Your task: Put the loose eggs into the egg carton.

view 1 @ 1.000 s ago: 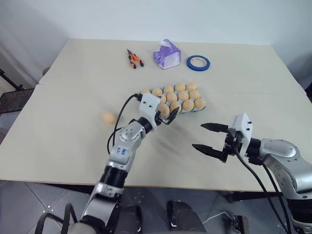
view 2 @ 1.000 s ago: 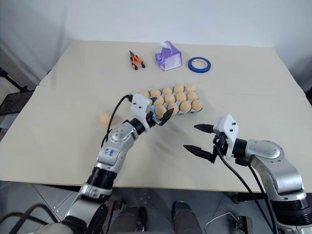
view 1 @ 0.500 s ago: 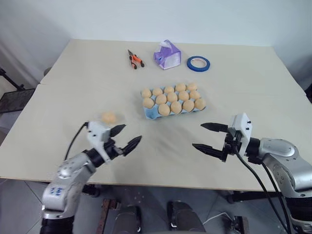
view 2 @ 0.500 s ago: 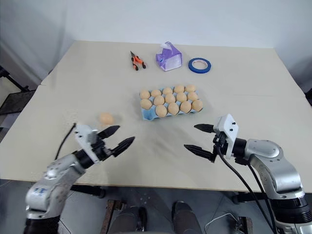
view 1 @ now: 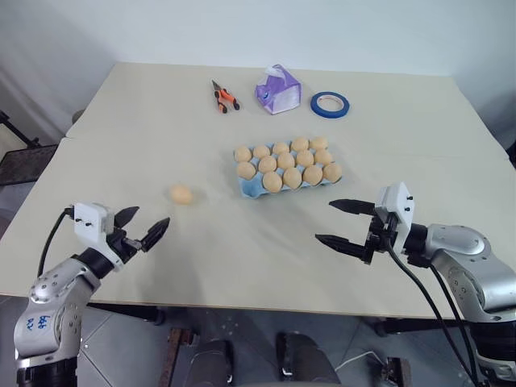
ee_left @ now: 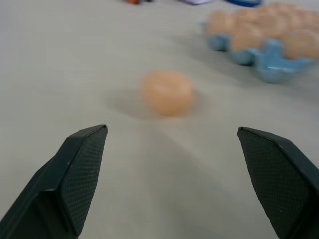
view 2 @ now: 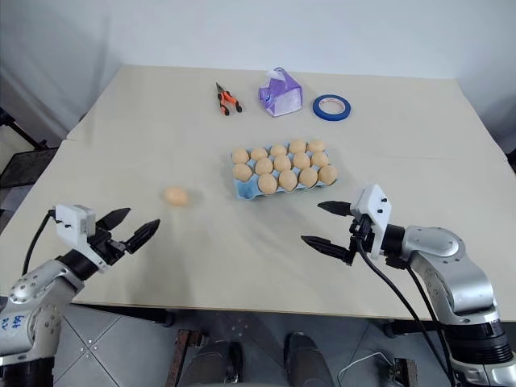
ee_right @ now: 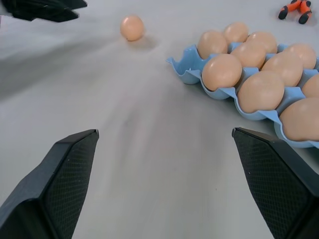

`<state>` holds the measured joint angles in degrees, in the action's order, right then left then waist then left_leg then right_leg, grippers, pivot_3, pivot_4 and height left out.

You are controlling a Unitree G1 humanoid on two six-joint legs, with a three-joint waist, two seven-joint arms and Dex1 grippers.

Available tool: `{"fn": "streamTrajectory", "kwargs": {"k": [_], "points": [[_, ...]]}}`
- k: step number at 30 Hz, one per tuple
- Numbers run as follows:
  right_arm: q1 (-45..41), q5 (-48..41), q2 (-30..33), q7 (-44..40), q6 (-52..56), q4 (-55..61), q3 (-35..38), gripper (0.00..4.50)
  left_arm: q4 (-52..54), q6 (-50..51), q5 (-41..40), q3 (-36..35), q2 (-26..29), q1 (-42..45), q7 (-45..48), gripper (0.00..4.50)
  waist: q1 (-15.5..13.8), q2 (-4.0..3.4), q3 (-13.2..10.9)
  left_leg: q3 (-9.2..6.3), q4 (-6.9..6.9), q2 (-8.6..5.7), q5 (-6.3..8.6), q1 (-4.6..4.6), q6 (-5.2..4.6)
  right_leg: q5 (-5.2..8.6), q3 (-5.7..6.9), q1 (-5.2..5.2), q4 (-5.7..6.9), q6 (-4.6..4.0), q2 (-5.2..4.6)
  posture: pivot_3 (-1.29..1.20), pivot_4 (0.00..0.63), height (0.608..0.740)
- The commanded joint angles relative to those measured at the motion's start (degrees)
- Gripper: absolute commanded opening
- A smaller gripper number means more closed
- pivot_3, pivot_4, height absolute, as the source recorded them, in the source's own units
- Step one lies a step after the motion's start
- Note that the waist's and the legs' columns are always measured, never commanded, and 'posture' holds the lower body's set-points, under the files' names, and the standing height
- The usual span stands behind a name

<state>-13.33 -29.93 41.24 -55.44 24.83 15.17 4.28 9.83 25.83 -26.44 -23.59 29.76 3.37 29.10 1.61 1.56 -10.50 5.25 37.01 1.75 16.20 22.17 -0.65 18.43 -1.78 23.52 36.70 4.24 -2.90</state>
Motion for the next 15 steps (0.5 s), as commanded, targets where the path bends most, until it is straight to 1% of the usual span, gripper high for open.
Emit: {"fn": "streamTrajectory", "kwargs": {"k": [1, 4, 9, 15], "points": [[-1.1, -0.2, -0.2, -0.1, -0.4, 0.9, 0.2, 4.5, -3.4, -2.1, 2.1, 1.8, 0.9, 3.7, -0.2, 4.46, 0.0, 0.0, 0.0, 0.0, -0.01, 0.0, 0.0, 0.0, 0.0, 0.0, 0.01, 0.0, -0.01, 0.0, 0.0, 0.0, 0.15, 0.74], [-1.4, 0.0, -0.2, -0.2, -0.2, 0.8, 0.1, 4.5, -6.9, -3.3, 3.2, 3.7, 0.8, 6.9, 0.7, 4.46, 0.0, 0.0, 0.0, 0.01, -0.04, 0.0, 0.0, 0.02, -0.02, -0.01, 0.03, 0.01, -0.06, 0.01, 0.0, 0.0, 0.15, 0.74], [-2.3, -0.1, -0.2, 0.1, 0.7, 1.1, -0.1, 4.5, -16.8, -7.4, 5.8, 8.3, 0.0, 16.2, 2.5, 4.46, 0.0, 0.0, 0.0, 0.01, -0.03, 0.01, 0.0, 0.04, -0.03, -0.02, 0.09, 0.04, -0.06, 0.04, 0.01, 0.0, 0.15, 0.74], [-1.8, -0.3, 0.1, 0.3, 1.3, 1.8, 0.2, 4.5, -26.7, -11.3, 8.4, 11.1, -0.6, 21.8, 4.0, 4.46, 0.1, 0.0, 0.0, 0.09, -0.04, 0.03, 0.03, 0.04, -0.04, -0.04, 0.12, 0.07, -0.06, 0.08, 0.04, 0.0, 0.15, 0.74]]}}
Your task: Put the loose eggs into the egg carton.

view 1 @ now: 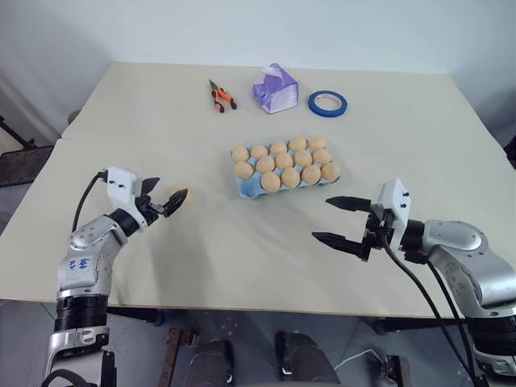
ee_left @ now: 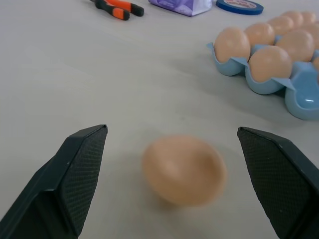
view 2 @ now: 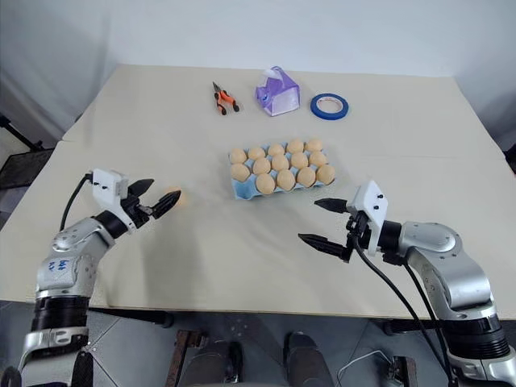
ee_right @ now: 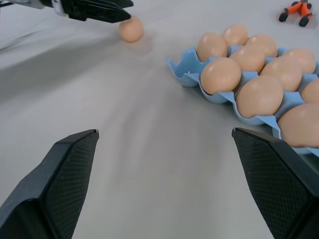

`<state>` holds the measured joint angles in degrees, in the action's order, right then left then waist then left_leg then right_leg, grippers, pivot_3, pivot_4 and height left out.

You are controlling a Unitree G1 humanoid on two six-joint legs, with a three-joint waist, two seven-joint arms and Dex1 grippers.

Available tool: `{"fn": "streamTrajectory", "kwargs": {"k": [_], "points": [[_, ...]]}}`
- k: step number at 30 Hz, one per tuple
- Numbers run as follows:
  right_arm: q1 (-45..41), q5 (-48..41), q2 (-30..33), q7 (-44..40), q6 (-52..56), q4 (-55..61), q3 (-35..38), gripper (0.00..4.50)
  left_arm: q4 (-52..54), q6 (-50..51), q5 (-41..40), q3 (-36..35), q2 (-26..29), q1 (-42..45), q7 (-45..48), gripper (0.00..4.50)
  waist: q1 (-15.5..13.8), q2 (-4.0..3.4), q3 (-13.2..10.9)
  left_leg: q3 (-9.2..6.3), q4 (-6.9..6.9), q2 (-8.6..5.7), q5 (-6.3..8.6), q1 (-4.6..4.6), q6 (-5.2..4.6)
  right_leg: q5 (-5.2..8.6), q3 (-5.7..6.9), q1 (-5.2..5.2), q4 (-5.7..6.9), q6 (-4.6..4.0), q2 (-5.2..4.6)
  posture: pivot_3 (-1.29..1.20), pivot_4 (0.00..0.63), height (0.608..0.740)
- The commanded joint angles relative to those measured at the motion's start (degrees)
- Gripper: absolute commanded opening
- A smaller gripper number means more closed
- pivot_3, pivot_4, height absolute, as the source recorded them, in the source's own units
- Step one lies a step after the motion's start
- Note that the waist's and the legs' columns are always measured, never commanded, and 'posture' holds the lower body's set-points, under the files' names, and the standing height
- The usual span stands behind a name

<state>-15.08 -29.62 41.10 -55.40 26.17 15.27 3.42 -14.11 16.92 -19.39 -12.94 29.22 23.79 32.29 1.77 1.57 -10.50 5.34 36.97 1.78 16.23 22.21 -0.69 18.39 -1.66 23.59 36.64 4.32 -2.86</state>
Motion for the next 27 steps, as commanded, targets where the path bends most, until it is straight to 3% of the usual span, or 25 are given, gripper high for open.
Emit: {"fn": "streamTrajectory", "kwargs": {"k": [1, 4, 7, 10, 12, 21, 27], "points": [[0.0, -0.6, 0.2, 0.4, 0.0, 1.8, 1.1, 4.5, -4.4, -2.9, 1.9, 0.9, -0.1, 2.2, 0.9, 4.46, -0.1, 0.0, 0.0, 0.0, 0.01, 0.01, 0.0, 0.01, 0.0, 0.0, 0.03, 0.01, 0.02, 0.0, 0.02, 0.0, 0.15, 0.74], [0.0, -0.5, 0.2, 0.5, 0.2, 2.0, 1.2, 4.5, -9.2, -2.8, 3.5, 2.9, -0.2, 4.1, 1.7, 4.28, -0.2, 0.0, 0.0, -0.01, 0.06, 0.02, 0.0, 0.01, 0.0, 0.0, 0.05, 0.02, 0.09, 0.01, 0.04, 0.0, 0.15, 0.74], [0.0, -0.5, 0.3, 0.7, 0.3, 2.0, 1.3, 4.5, -12.2, -3.7, 4.1, 4.0, -0.5, 5.9, 3.2, 3.58, -0.2, 0.01, 0.0, 0.0, 0.16, 0.01, -0.01, 0.01, -0.02, -0.01, 0.04, -0.01, 0.16, 0.02, 0.03, 0.0, 0.15, 0.74], [0.2, -0.5, 0.3, 0.9, 0.4, 2.3, 1.3, 4.5, -13.4, -5.3, 4.4, 4.1, -0.9, 7.5, 3.8, 2.59, -0.3, 0.01, 0.0, 0.0, 0.2, -0.02, -0.03, 0.0, -0.06, -0.02, 0.02, -0.03, 0.22, 0.05, -0.01, 0.0, 0.15, 0.74], [0.3, -0.5, 0.3, 1.1, 0.3, 2.4, 1.4, 4.5, -13.6, -5.1, 4.4, 4.4, -1.0, 8.5, 4.3, 2.22, -0.3, 0.01, 0.0, 0.0, 0.22, -0.02, -0.04, 0.0, -0.06, -0.02, 0.03, -0.02, 0.24, 0.05, -0.01, 0.0, 0.15, 0.74], [1.3, -0.4, 0.1, 2.5, 0.1, 3.2, 1.8, 4.5, -10.7, -1.2, 3.0, 9.3, -3.8, 19.8, 11.1, 2.06, -0.4, 0.02, 0.0, 0.02, 0.24, -0.05, -0.04, 0.07, -0.05, -0.05, 0.04, 0.0, 0.23, 0.1, 0.03, 0.0, 0.15, 0.74], [2.2, -0.3, -0.3, 3.8, -0.3, 3.9, 1.9, 4.5, -15.2, -1.7, 4.6, 14.2, -7.2, 25.2, 18.1, 2.06, -0.2, 0.02, 0.0, 0.06, 0.25, -0.03, -0.04, 0.07, -0.05, -0.07, -0.02, 0.0, 0.22, 0.13, 0.16, 0.0, 0.15, 0.74]]}}
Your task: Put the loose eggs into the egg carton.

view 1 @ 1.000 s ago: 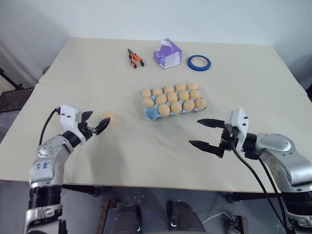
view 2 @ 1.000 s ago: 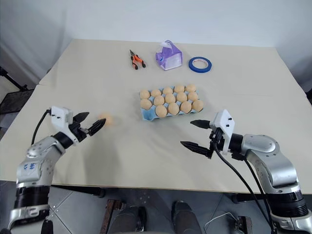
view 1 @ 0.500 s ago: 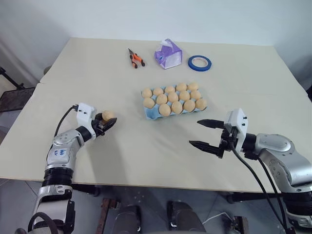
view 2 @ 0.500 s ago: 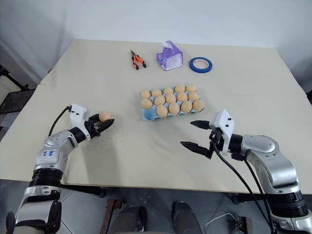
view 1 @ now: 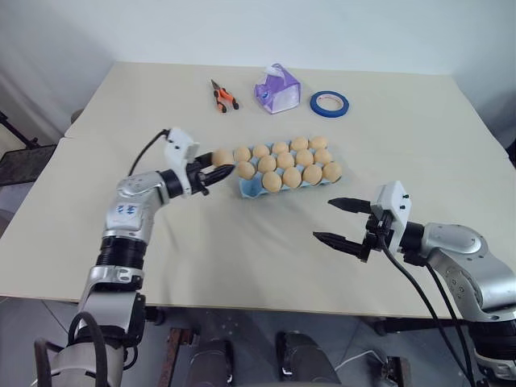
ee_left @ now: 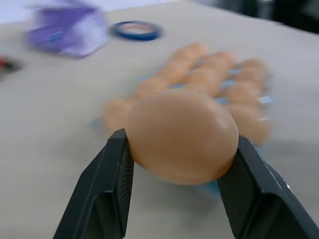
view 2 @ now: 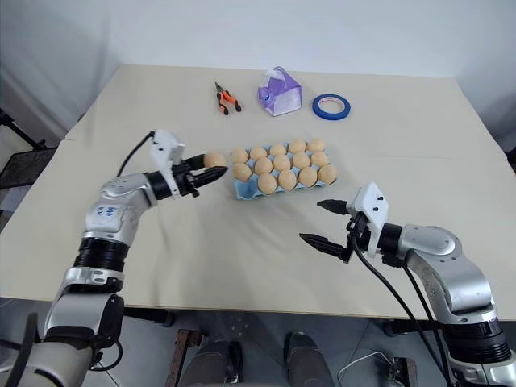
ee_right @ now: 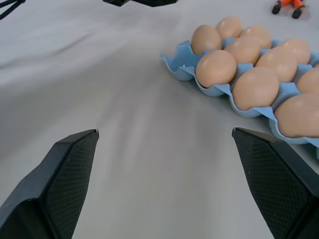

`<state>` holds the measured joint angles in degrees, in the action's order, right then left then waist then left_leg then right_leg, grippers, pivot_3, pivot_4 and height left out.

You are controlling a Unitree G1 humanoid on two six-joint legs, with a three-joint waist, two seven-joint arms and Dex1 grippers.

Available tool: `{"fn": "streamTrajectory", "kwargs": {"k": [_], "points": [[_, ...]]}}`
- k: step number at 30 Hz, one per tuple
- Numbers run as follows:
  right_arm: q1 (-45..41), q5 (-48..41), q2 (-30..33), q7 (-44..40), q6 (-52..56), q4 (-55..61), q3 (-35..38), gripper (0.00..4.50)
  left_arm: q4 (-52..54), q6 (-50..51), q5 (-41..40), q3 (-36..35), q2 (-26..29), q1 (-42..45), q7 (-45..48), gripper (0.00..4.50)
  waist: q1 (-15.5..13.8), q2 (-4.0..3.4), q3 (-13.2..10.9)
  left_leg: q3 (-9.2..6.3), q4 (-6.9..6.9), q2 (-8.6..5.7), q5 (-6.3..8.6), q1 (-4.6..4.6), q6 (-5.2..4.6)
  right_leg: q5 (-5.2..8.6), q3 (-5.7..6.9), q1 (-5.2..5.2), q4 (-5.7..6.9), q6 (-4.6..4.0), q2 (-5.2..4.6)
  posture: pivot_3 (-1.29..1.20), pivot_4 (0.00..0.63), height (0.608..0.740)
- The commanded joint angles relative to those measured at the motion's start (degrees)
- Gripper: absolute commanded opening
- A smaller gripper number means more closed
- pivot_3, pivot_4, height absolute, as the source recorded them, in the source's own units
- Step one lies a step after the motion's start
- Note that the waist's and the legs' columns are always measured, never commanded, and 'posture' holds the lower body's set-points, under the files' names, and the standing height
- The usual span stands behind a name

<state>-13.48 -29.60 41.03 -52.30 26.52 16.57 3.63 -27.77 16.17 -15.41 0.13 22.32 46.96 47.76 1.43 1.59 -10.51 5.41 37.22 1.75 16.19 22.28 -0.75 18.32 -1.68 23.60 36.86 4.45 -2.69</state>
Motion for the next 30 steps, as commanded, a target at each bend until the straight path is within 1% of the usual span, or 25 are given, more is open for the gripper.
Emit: {"fn": "streamTrajectory", "kwargs": {"k": [1, 3, 5, 6, 7, 11, 15, 17, 19, 23, 25, 30], "points": [[0.8, -0.4, -0.3, 1.0, -0.7, 2.8, 1.8, 4.5, -2.7, -1.2, 1.0, 1.7, -0.5, 2.6, 3.2, 2.06, 0.2, 0.0, 0.0, 0.04, -0.01, 0.01, 0.0, -0.01, 0.0, 0.0, -0.05, 0.01, 0.0, 0.0, 0.02, 0.0, 0.15, 0.74], [1.8, -0.6, -0.4, 1.8, -0.7, 3.6, 2.3, 4.5, -6.3, -2.4, 2.7, 3.0, -1.2, 4.1, 3.8, 2.06, 0.3, 0.0, 0.0, 0.08, 0.0, 0.04, 0.0, -0.03, 0.02, 0.0, -0.09, 0.05, 0.04, 0.0, 0.09, 0.0, 0.15, 0.74], [2.8, -0.6, -0.4, 2.3, -0.8, 4.2, 2.7, 4.5, -9.0, -3.4, 3.9, 3.4, -1.6, 5.2, 3.3, 2.72, 0.2, 0.01, 0.0, 0.08, 0.0, 0.04, -0.01, -0.04, 0.03, 0.0, -0.11, 0.05, 0.08, 0.0, 0.12, 0.0, 0.15, 0.74], [3.3, -0.7, -0.4, 2.6, -0.8, 4.6, 3.0, 4.5, -10.1, -3.3, 4.5, 3.6, -1.7, 5.8, 2.8, 2.95, 0.1, 0.01, 0.0, 0.07, 0.02, 0.05, -0.02, -0.04, 0.03, 0.0, -0.13, 0.05, 0.09, 0.0, 0.12, 0.0, 0.15, 0.74], [3.7, -0.7, -0.4, 2.8, -0.8, 4.9, 3.1, 4.5, -11.0, -3.2, 5.0, 3.6, -1.8, 6.3, 2.5, 3.28, 0.1, 0.03, 0.0, 0.07, 0.04, 0.04, -0.02, -0.03, 0.03, 0.0, -0.13, 0.05, 0.09, 0.0, 0.12, 0.0, 0.15, 0.74], [5.1, -0.9, -0.5, 3.3, -0.8, 5.7, 3.7, 4.5, -13.3, -6.7, 5.4, 2.3, -2.6, 7.7, 1.7, 4.49, 0.0, 0.04, 0.0, 0.07, 0.1, 0.03, -0.01, 0.0, 0.0, -0.02, -0.14, 0.04, 0.08, 0.03, 0.07, 0.0, 0.15, 0.74], [5.2, -0.9, -0.5, 3.3, -1.0, 5.5, 3.6, 4.5, -10.2, -6.0, 1.5, -0.3, -3.5, 7.9, 4.5, 4.49, 0.1, 0.04, 0.0, 0.07, 0.09, 0.03, -0.01, 0.0, -0.01, -0.02, -0.14, 0.04, 0.09, 0.04, 0.07, 0.0, 0.15, 0.74], [5.0, -0.9, -0.5, 3.2, -1.2, 5.2, 3.6, 4.5, -7.7, -6.7, 1.1, -1.1, -3.1, 7.4, 4.8, 4.49, 0.1, 0.04, 0.0, 0.06, 0.09, 0.04, -0.01, 0.0, 0.0, -0.02, -0.12, 0.05, 0.09, 0.04, 0.07, 0.0, 0.15, 0.74], [4.7, -0.7, -0.3, 2.6, -1.7, 4.5, 3.5, 4.5, -3.9, -2.2, -2.6, -3.5, -1.6, 6.5, 6.6, 4.49, 0.2, 0.05, 0.0, 0.06, 0.08, 0.04, -0.01, 0.01, 0.0, -0.02, -0.13, 0.06, 0.09, 0.04, 0.08, 0.0, 0.15, 0.74], [3.7, -0.3, -0.1, 1.9, -2.4, 3.2, 3.4, 4.5, 3.0, 0.1, -5.6, -5.5, 3.0, 1.3, 11.2, 4.49, 0.6, 0.03, 0.0, 0.1, 0.03, 0.06, -0.01, -0.07, 0.03, -0.02, -0.18, 0.05, 0.12, 0.04, 0.1, 0.0, 0.15, 0.74], [3.6, -0.2, 0.0, 1.5, -2.8, 2.9, 3.5, 4.5, 6.5, 2.0, -6.5, -5.9, 5.1, -1.3, 12.0, 4.49, 0.5, 0.03, 0.0, 0.11, 0.0, 0.07, -0.03, -0.13, 0.07, -0.02, -0.19, 0.05, 0.18, 0.04, 0.1, 0.0, 0.15, 0.74], [2.3, 1.2, 0.2, -1.1, -5.3, -0.4, 2.0, 4.5, 15.5, 2.0, -5.9, -6.4, 14.5, -14.4, 16.8, 4.49, 0.3, 0.04, 0.0, 0.1, 0.03, 0.07, -0.04, -0.11, 0.05, -0.01, -0.21, 0.03, 0.15, 0.02, 0.05, 0.0, 0.15, 0.74]]}}
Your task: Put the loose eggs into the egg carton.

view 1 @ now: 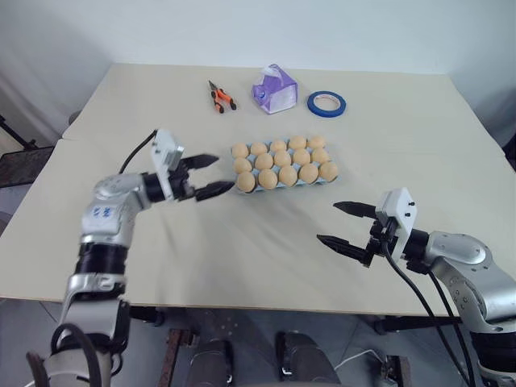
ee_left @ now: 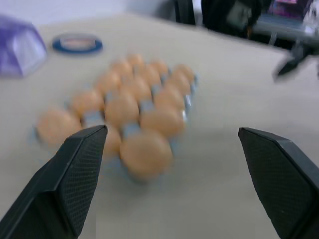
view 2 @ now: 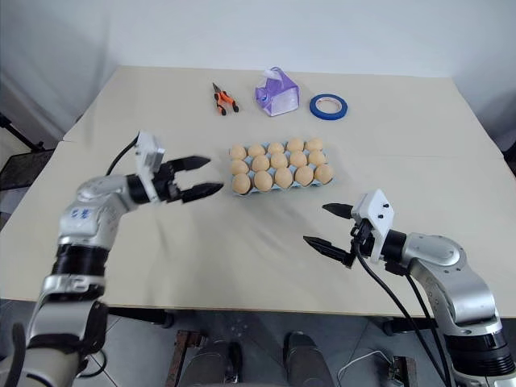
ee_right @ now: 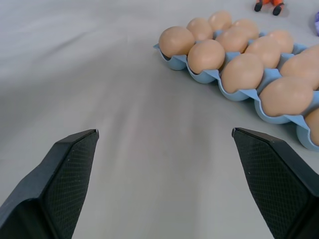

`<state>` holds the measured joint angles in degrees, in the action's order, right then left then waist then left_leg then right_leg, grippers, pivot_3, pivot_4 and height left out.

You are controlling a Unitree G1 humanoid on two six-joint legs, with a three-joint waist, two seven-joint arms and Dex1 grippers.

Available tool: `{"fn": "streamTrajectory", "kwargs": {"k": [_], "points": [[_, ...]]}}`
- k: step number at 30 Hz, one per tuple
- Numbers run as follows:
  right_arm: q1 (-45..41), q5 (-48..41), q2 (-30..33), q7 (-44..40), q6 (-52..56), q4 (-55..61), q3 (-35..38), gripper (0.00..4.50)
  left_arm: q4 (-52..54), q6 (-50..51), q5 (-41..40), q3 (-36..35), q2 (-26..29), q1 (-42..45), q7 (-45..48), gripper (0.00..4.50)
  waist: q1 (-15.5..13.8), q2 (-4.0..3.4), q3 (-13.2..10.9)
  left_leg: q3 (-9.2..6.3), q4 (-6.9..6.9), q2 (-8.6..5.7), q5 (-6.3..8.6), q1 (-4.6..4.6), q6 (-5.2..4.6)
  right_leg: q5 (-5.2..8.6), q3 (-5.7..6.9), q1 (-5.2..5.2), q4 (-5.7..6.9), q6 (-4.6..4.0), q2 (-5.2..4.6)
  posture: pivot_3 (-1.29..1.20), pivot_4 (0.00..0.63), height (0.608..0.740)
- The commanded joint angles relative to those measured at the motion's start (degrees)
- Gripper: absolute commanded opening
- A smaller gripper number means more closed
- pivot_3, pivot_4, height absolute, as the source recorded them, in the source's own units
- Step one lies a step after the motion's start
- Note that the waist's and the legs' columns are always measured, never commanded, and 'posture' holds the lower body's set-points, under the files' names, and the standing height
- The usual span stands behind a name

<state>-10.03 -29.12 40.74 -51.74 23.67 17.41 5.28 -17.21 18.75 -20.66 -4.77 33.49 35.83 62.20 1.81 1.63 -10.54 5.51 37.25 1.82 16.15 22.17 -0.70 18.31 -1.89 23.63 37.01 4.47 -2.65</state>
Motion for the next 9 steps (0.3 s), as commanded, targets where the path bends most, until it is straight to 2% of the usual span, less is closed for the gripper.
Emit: {"fn": "streamTrajectory", "kwargs": {"k": [1, 9], "points": [[-1.6, 1.2, 0.3, -2.2, -3.1, -2.2, 0.0, 4.5, 5.6, -0.6, -1.0, -2.0, 4.4, -5.1, 2.7, 4.49, -0.1, 0.0, 0.0, -0.02, 0.01, 0.0, 0.0, 0.01, 0.0, 0.0, 0.02, 0.0, 0.0, -0.01, -0.02, 0.0, 0.15, 0.74], [-5.5, 3.1, -0.2, -5.3, -5.6, -8.7, -1.6, 4.5, 7.0, -0.4, -2.7, -5.6, 6.3, -11.9, 1.3, 4.49, -0.3, 0.0, 0.0, -0.15, -0.05, -0.13, -0.05, 0.01, -0.09, 0.03, 0.19, -0.03, -0.04, -0.07, -0.36, 0.0, 0.15, 0.74]]}}
